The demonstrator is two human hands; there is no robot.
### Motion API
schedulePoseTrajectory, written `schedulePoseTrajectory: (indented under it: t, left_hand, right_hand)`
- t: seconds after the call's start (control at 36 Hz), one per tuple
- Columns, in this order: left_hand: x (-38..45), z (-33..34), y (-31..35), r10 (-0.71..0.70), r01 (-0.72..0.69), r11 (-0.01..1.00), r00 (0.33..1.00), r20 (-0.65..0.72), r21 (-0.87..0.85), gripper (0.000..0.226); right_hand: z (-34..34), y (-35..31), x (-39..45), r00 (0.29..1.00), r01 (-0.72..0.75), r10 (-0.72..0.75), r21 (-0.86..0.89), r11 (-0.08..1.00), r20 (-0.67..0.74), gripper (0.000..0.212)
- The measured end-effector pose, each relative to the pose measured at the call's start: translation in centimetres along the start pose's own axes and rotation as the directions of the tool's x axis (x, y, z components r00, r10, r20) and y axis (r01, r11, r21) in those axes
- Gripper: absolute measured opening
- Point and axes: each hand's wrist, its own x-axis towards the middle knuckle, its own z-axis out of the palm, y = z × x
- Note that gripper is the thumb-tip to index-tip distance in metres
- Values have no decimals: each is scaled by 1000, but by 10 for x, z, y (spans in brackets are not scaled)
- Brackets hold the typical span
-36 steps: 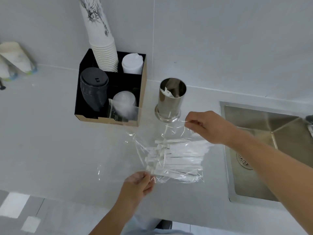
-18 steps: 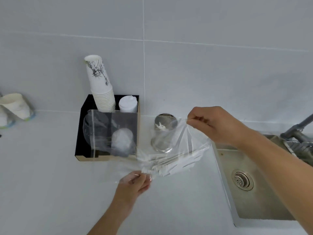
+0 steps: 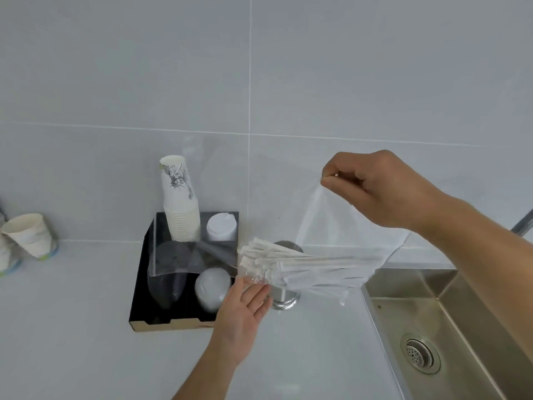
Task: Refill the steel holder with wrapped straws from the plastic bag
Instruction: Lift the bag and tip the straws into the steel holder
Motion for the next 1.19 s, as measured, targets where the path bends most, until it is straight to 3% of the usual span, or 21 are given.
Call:
schedulePoseTrajectory:
  t: [0.19, 0.28, 0.36, 0.53, 0.75, 0.83, 0.89, 1.0, 1.11, 1.19]
  left_hand:
    - [3, 45, 8, 59, -27, 990, 971, 232, -138, 92]
    - [4, 63, 9, 119, -63, 987, 909, 400, -151, 82]
    - [7, 74, 9, 133, -53, 983, 869, 477, -178, 74]
    - [0, 97, 10, 210, -104, 967, 844, 493, -234, 66]
    - [4, 99, -4, 62, 46, 976, 880, 471, -214, 102]
    - [4, 112, -8, -4, 91, 979, 905, 426, -185, 87]
    - [7, 118, -8, -24, 108, 978, 910, 413, -180, 74]
    - [15, 118, -7, -17, 92, 978, 928, 372, -185, 78]
    - [24, 117, -4, 16, 61, 975, 939, 345, -212, 86]
    - [30, 118, 0, 49, 38, 973, 929, 366, -227, 73]
  right_hand:
    - [-21, -18, 28, 996, -50, 47, -42, 998, -69, 16]
    - [-30, -20, 37, 993, -92, 85, -80, 993, -84, 17]
    - [-31, -18, 41, 991, -132, 126, -144, 981, -49, 15]
    - [-37, -16, 40, 988, -155, 152, -212, 965, -29, 15]
    - [-54, -5, 28, 976, -214, 200, -190, 958, -86, 16]
    - [-55, -2, 22, 970, -244, 235, -188, 951, -69, 16]
    - [-60, 1, 17, 960, -277, 266, -164, 947, -84, 14]
    - [-75, 8, 1, 926, -371, 367, -42, 928, -86, 8]
    - [-75, 16, -26, 869, -466, 487, 179, 866, -94, 15]
    - [-59, 20, -46, 809, -454, 568, 454, 767, -151, 20]
